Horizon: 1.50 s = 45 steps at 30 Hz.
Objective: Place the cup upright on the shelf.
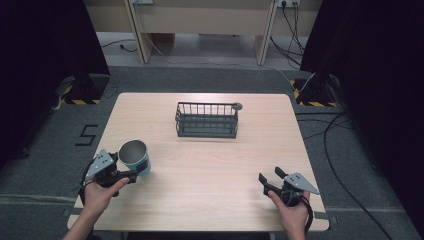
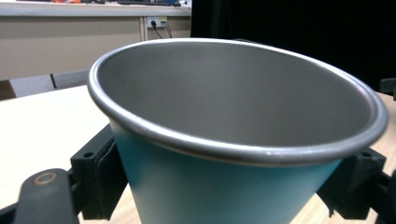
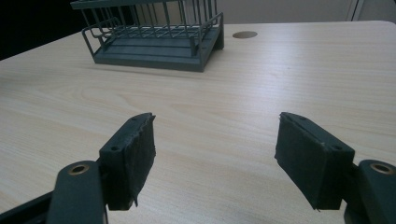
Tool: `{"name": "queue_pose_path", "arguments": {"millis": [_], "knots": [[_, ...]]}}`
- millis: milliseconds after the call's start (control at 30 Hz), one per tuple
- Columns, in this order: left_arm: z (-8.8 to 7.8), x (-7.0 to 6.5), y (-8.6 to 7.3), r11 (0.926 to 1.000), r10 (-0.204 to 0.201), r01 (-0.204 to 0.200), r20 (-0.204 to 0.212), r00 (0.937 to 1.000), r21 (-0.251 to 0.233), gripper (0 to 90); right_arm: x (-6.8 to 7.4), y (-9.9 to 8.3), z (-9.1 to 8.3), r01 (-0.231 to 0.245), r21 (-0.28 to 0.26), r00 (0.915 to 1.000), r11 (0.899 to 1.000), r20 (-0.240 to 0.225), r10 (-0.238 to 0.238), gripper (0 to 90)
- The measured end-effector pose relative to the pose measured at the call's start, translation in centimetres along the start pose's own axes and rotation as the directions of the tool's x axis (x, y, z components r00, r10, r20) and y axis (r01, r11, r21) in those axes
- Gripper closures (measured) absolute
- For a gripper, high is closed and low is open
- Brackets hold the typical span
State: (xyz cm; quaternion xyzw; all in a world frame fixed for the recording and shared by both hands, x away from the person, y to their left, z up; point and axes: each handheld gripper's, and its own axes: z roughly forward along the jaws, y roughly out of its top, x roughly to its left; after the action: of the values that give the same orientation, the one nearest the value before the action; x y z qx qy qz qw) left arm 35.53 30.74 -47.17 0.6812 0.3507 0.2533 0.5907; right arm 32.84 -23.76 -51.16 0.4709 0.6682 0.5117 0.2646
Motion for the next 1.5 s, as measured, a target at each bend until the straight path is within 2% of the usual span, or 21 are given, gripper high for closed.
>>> {"name": "queue_pose_path", "arguments": {"millis": [500, 1000, 1500], "knots": [[2.0, 0.3, 1.4, 0.9998, 0.006, -0.006, 0.014, 0.9999, -0.018, 15.1, 0.0, 0.0, 0.0, -0.006, -0.003, 1.0, 1.0, 0.0, 0.006, 29.5], [4.6, -0.4, 2.9, 0.9993, 0.014, -0.012, 0.056, 0.9984, -0.035, 15.1, -0.1, 0.0, 0.0, -0.009, 0.0, 1.0, 1.0, -0.003, 0.009, 29.7], [6.7, -0.6, 4.1, 0.9992, 0.021, -0.019, 0.072, 0.9972, -0.035, 15.1, -0.1, 0.0, 0.1, 0.001, 0.004, 1.0, 1.0, -0.003, -0.001, 29.2]]}}
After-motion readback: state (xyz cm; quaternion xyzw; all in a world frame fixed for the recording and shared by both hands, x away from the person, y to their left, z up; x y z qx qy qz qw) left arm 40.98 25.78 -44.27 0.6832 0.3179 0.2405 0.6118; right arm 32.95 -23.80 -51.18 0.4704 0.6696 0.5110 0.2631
